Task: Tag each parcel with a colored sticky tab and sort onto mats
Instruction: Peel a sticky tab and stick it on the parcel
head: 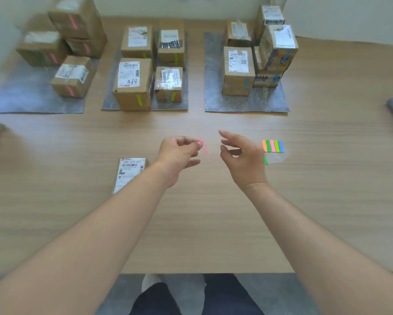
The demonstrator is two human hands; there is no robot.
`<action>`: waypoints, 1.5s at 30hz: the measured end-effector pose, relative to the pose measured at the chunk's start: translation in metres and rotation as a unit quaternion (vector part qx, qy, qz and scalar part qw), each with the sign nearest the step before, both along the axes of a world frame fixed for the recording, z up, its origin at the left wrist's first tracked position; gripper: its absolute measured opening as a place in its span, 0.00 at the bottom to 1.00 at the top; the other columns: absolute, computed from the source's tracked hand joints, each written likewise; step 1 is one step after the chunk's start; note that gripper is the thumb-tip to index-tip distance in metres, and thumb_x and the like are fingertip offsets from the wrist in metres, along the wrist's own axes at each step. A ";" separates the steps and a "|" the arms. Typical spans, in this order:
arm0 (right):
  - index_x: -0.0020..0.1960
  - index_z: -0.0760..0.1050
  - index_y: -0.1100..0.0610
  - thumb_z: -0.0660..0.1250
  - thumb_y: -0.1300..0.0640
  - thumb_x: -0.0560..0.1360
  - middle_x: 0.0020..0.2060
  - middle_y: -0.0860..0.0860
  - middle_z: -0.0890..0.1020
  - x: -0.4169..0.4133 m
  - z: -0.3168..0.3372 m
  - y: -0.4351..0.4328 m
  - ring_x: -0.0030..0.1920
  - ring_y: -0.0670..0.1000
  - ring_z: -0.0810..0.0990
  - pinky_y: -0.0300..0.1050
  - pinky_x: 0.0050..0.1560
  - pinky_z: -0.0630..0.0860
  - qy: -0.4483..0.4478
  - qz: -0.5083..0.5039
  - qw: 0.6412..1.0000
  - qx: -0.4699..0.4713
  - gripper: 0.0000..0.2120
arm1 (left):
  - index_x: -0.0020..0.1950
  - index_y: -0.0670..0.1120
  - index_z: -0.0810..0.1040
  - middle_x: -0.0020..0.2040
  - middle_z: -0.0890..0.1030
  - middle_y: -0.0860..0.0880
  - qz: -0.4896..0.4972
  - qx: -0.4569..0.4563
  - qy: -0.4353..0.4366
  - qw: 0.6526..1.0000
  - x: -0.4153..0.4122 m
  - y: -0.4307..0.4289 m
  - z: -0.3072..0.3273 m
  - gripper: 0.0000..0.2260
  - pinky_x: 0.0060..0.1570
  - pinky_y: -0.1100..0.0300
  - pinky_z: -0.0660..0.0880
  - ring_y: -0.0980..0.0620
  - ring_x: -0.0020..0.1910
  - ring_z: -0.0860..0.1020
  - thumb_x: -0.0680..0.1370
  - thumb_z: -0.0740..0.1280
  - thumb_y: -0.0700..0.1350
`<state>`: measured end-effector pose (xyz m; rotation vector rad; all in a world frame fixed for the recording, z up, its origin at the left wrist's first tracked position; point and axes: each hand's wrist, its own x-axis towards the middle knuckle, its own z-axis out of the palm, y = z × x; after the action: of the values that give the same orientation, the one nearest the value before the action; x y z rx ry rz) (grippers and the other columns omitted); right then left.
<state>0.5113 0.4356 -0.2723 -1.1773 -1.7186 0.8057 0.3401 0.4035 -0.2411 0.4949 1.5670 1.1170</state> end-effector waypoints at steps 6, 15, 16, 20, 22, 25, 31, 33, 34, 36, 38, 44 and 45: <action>0.60 0.82 0.49 0.63 0.70 0.77 0.54 0.43 0.85 -0.080 0.003 -0.072 0.52 0.42 0.85 0.46 0.53 0.82 0.075 -0.057 0.989 -0.112 0.21 | 0.47 0.41 0.83 0.45 0.78 0.45 -0.024 0.029 0.036 0.999 -0.081 -0.074 -0.001 0.03 0.44 0.54 0.84 0.49 0.44 0.79 0.76 0.75 0.40; 0.62 0.82 0.49 0.55 0.72 0.76 0.57 0.40 0.83 -0.152 -0.012 -0.145 0.55 0.41 0.83 0.53 0.58 0.81 0.057 -0.076 0.973 -0.209 0.27 | 0.51 0.38 0.84 0.43 0.79 0.44 -0.043 0.017 0.048 0.998 -0.156 -0.152 -0.015 0.07 0.44 0.53 0.84 0.49 0.43 0.80 0.75 0.75 0.40; 0.63 0.81 0.49 0.53 0.73 0.74 0.58 0.40 0.82 -0.156 -0.013 -0.148 0.57 0.41 0.82 0.52 0.60 0.80 0.027 -0.063 0.975 -0.212 0.30 | 0.51 0.39 0.84 0.42 0.79 0.44 -0.046 0.017 0.059 0.997 -0.159 -0.157 -0.019 0.06 0.44 0.53 0.84 0.49 0.43 0.80 0.76 0.75 0.40; 0.69 0.78 0.54 0.53 0.77 0.69 0.71 0.50 0.76 -0.164 -0.025 -0.156 0.70 0.51 0.74 0.39 0.70 0.68 -0.156 0.057 0.972 -0.164 0.35 | 0.45 0.44 0.85 0.38 0.82 0.48 -0.056 0.009 0.088 0.994 -0.159 -0.174 -0.047 0.01 0.44 0.51 0.84 0.50 0.41 0.81 0.75 0.75 0.41; 0.71 0.77 0.54 0.56 0.77 0.68 0.75 0.51 0.72 -0.167 -0.033 -0.156 0.73 0.54 0.71 0.46 0.74 0.64 -0.270 0.128 0.947 -0.114 0.36 | 0.42 0.47 0.86 0.37 0.84 0.49 -0.059 -0.001 0.086 0.995 -0.155 -0.182 -0.064 0.02 0.46 0.48 0.84 0.49 0.41 0.82 0.74 0.75 0.41; 0.72 0.75 0.51 0.59 0.75 0.69 0.77 0.49 0.69 -0.174 -0.036 -0.152 0.76 0.56 0.67 0.55 0.78 0.54 -0.401 0.193 0.892 -0.077 0.36 | 0.43 0.46 0.86 0.37 0.84 0.48 -0.040 -0.029 0.065 0.997 -0.149 -0.192 -0.081 0.03 0.45 0.46 0.84 0.48 0.42 0.83 0.74 0.75 0.39; 0.68 0.79 0.48 0.57 0.72 0.70 0.74 0.47 0.73 -0.179 -0.025 -0.141 0.75 0.52 0.68 0.54 0.79 0.48 -0.414 0.177 0.887 -0.101 0.32 | 0.38 0.54 0.86 0.38 0.86 0.49 0.005 -0.049 0.093 0.994 -0.142 -0.186 -0.101 0.06 0.42 0.42 0.83 0.45 0.42 0.85 0.70 0.76 0.42; 0.68 0.79 0.47 0.56 0.71 0.71 0.74 0.46 0.73 -0.180 -0.022 -0.139 0.74 0.50 0.70 0.54 0.79 0.48 -0.417 0.180 0.884 -0.115 0.32 | 0.38 0.56 0.85 0.36 0.85 0.52 0.018 -0.047 0.108 0.993 -0.138 -0.184 -0.103 0.09 0.41 0.43 0.83 0.46 0.42 0.85 0.70 0.75 0.41; 0.68 0.79 0.47 0.56 0.71 0.71 0.74 0.45 0.73 -0.181 -0.021 -0.138 0.74 0.49 0.70 0.54 0.79 0.48 -0.423 0.183 0.879 -0.122 0.32 | 0.37 0.57 0.85 0.36 0.85 0.53 0.024 -0.047 0.116 0.992 -0.136 -0.184 -0.104 0.10 0.40 0.44 0.83 0.46 0.42 0.85 0.71 0.75 0.41; 0.69 0.78 0.45 0.57 0.70 0.72 0.75 0.44 0.72 -0.181 -0.018 -0.135 0.74 0.48 0.70 0.55 0.79 0.48 -0.437 0.190 0.870 -0.127 0.33 | 0.35 0.56 0.85 0.36 0.85 0.54 0.034 -0.046 0.121 0.991 -0.132 -0.183 -0.106 0.10 0.39 0.45 0.84 0.47 0.41 0.85 0.71 0.74 0.40; 0.69 0.77 0.44 0.56 0.70 0.73 0.75 0.43 0.71 -0.181 -0.017 -0.135 0.74 0.47 0.69 0.55 0.79 0.48 -0.442 0.192 0.867 -0.131 0.33 | 0.36 0.54 0.85 0.36 0.85 0.54 0.044 -0.046 0.121 0.991 -0.129 -0.182 -0.107 0.09 0.39 0.45 0.83 0.48 0.41 0.84 0.72 0.74 0.41; 0.71 0.76 0.43 0.55 0.67 0.75 0.77 0.42 0.68 -0.182 -0.017 -0.139 0.75 0.47 0.68 0.56 0.80 0.47 -0.447 0.194 0.861 -0.149 0.31 | 0.35 0.53 0.85 0.34 0.84 0.53 0.083 -0.050 0.122 0.988 -0.119 -0.180 -0.106 0.05 0.40 0.45 0.83 0.45 0.40 0.84 0.70 0.74 0.45; 0.71 0.75 0.42 0.55 0.67 0.75 0.77 0.42 0.68 -0.182 -0.016 -0.140 0.75 0.47 0.68 0.56 0.80 0.46 -0.448 0.194 0.860 -0.151 0.31 | 0.34 0.52 0.84 0.34 0.84 0.52 0.089 -0.051 0.117 0.988 -0.118 -0.180 -0.104 0.05 0.39 0.44 0.83 0.44 0.40 0.84 0.70 0.73 0.45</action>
<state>0.3294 0.2959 -0.2888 -1.5923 -2.7371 0.8411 0.2222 0.2239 -0.3455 0.4350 1.8934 1.1357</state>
